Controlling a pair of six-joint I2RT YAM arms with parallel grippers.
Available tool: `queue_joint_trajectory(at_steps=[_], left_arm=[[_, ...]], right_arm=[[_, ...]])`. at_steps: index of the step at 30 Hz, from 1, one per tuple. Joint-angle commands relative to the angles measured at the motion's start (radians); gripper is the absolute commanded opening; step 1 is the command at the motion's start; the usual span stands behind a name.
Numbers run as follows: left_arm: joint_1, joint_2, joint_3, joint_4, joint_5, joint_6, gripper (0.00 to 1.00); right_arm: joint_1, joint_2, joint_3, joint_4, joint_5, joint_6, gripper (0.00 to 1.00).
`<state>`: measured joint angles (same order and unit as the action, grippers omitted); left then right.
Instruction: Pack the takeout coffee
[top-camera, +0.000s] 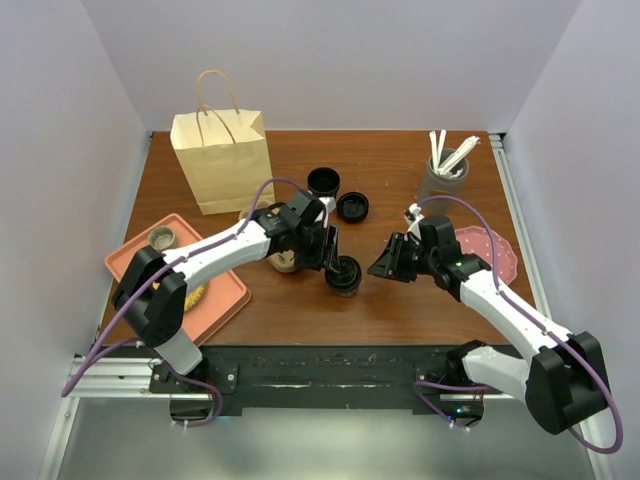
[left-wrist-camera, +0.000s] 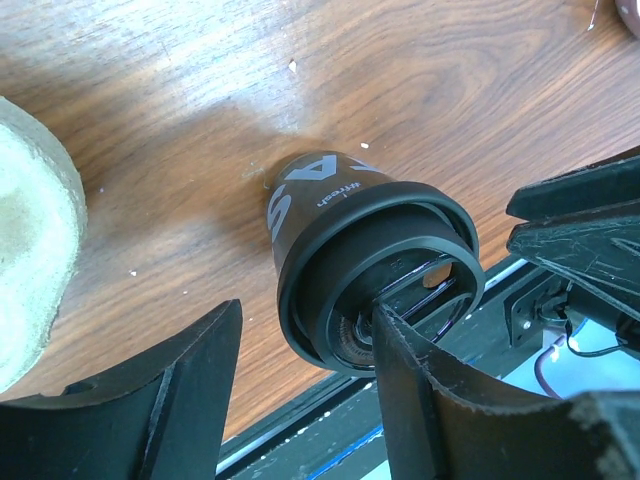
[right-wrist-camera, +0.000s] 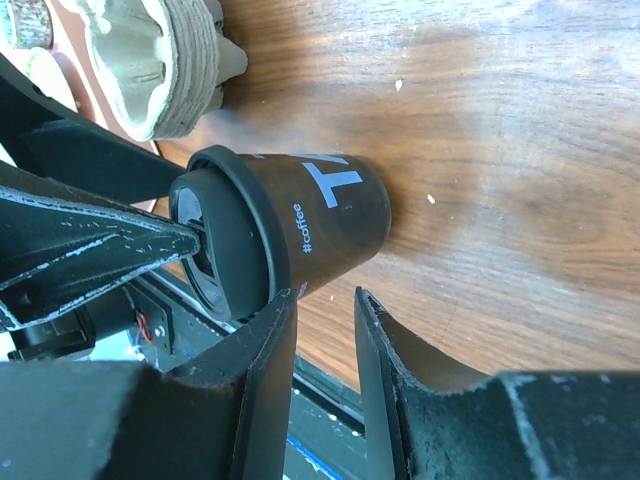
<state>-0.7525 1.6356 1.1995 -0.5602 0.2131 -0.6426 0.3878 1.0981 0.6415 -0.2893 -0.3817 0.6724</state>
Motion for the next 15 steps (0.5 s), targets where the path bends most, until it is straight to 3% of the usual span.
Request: queue_joint_trajectory(at_steps=[1, 15], left_arm=[[0.007, 0.017, 0.054, -0.017, -0.001, 0.052, 0.59], [0.007, 0.024, 0.100, 0.032, 0.043, 0.072, 0.59]], right_arm=[[0.003, -0.021, 0.047, -0.017, 0.021, -0.016, 0.34], [0.003, -0.059, 0.060, -0.073, -0.005, -0.022, 0.35]])
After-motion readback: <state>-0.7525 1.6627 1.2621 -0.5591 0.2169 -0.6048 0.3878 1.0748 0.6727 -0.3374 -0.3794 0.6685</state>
